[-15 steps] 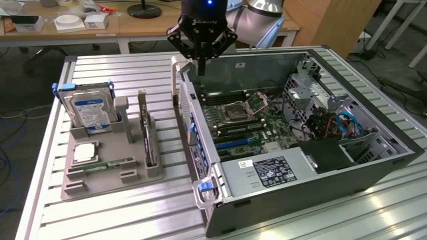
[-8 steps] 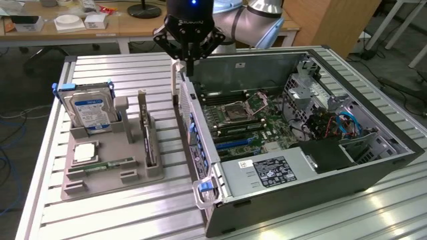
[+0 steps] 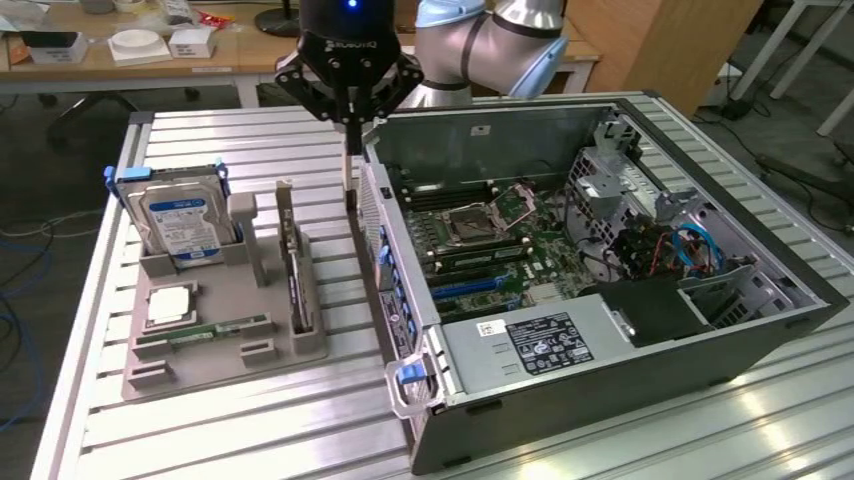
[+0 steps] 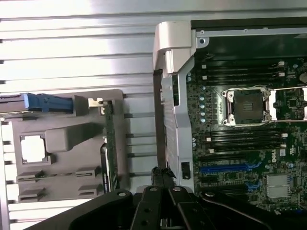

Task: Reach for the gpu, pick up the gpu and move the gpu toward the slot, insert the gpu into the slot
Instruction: 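Reach for the gpu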

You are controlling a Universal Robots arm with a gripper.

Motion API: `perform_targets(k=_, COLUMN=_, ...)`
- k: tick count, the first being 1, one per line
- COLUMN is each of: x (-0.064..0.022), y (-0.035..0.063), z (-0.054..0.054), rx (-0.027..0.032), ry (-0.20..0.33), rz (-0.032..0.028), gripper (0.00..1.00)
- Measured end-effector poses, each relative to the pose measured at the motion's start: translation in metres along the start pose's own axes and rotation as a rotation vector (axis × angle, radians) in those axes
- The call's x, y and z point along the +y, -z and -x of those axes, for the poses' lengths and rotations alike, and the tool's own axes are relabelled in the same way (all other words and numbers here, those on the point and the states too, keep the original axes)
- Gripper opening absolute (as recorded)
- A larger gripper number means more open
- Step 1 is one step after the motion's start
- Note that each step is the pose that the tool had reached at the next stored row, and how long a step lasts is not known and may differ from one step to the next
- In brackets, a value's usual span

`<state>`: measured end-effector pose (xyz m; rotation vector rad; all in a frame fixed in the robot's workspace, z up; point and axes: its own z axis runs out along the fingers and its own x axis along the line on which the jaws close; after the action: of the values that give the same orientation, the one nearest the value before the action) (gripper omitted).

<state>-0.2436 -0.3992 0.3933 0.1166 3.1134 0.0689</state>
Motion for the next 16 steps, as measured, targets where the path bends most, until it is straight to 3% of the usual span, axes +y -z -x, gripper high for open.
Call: perform_targets(k=16, x=-0.0041, y=0.0014, z=-0.049, rx=0.0, ry=0.0, rz=0.0, gripper=0.1)
